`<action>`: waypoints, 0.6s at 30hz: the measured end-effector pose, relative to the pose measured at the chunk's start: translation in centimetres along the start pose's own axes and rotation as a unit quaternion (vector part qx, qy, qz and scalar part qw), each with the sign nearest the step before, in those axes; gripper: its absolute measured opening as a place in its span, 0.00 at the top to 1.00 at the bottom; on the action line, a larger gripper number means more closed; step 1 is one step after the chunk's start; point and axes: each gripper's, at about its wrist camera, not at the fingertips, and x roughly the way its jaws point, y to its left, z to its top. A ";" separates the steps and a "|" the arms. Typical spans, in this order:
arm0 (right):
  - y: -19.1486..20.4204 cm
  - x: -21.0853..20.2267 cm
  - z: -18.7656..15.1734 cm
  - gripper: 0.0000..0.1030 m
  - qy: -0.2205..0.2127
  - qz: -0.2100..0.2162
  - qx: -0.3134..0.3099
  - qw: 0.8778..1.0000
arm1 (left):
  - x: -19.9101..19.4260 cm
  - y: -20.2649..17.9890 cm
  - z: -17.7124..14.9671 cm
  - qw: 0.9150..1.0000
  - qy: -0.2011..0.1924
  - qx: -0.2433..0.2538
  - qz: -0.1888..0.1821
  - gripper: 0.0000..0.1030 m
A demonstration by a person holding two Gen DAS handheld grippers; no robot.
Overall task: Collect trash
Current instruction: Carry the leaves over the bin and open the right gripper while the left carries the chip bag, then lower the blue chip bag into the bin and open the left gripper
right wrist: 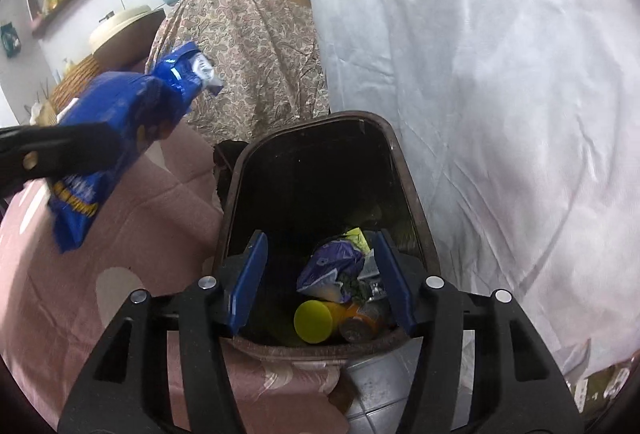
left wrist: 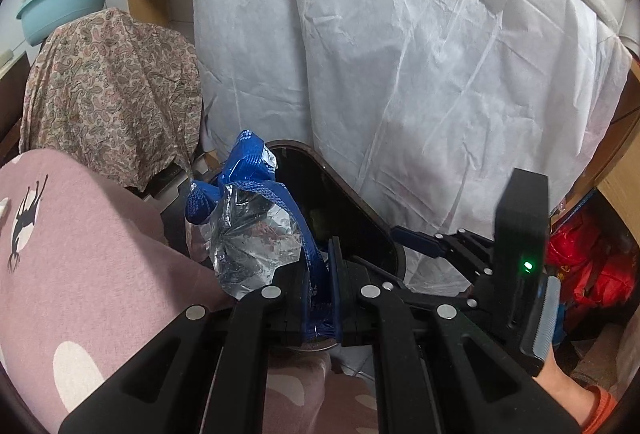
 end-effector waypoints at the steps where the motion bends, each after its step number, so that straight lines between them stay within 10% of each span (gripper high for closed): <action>1: -0.1 -0.1 0.0 0.45 0.000 -0.002 0.000 1.000 | 0.3 -0.1 0.2 1.000 0.002 0.001 0.001 0.91; 18: -2.7 -6.3 -4.0 0.31 -0.035 -0.027 0.037 0.998 | 6.6 -2.0 2.5 0.997 0.080 -0.001 0.000 0.89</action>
